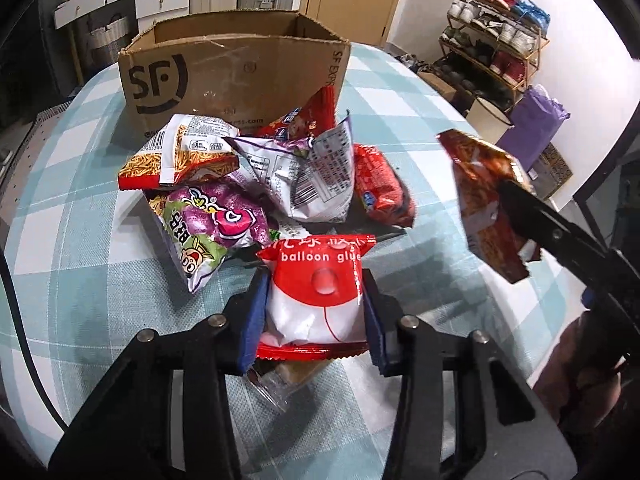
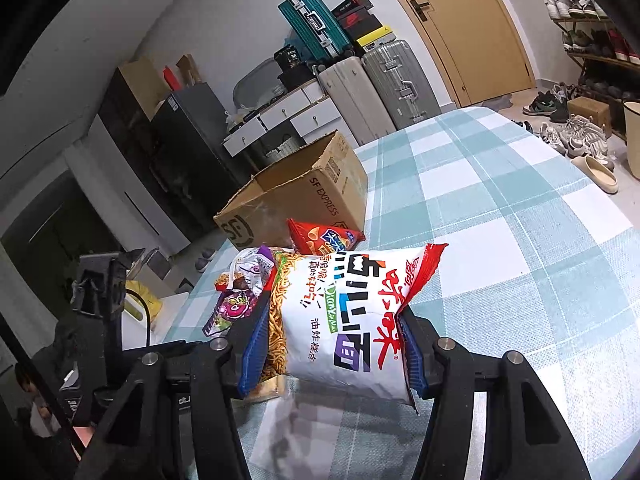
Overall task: Organize snacks
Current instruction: 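Grasp the red balloon glue packet with the left tool while the right tool holds the noodle bag, then carry both packets into the box and open both tools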
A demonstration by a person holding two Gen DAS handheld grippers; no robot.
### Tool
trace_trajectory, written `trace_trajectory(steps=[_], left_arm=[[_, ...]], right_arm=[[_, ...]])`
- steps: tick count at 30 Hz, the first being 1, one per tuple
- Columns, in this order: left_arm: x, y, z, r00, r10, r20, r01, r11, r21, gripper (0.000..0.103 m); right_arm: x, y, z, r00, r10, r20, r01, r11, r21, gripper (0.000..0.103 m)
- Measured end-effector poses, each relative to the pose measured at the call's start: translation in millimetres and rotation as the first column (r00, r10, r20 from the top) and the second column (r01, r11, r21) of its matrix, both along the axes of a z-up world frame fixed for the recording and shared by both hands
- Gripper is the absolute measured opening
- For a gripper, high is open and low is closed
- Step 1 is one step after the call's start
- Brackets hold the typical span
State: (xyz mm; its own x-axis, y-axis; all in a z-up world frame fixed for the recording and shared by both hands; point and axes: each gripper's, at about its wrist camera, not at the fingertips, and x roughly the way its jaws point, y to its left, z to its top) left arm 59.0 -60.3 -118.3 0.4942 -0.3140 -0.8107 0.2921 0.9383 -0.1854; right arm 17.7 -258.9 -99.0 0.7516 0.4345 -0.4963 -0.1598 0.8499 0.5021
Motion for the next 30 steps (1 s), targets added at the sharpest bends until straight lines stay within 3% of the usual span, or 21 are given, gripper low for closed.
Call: trace_trajectory(steps=[13,30], left_arm=[[-11,27,57,0.993,0.015,0.113,-0.011,0.999,-0.034,0.04],[38,49,107,0.981,0.061,0.185,-0.049,0.997,-0.068,0.04]], right_arm=[[15,24,24,0.998,0.062,0.028,-0.061,0.998,-0.013,0.057],[68,52,66,0.986,0.146,0.077,-0.142,0.988,-0.057,0.057]])
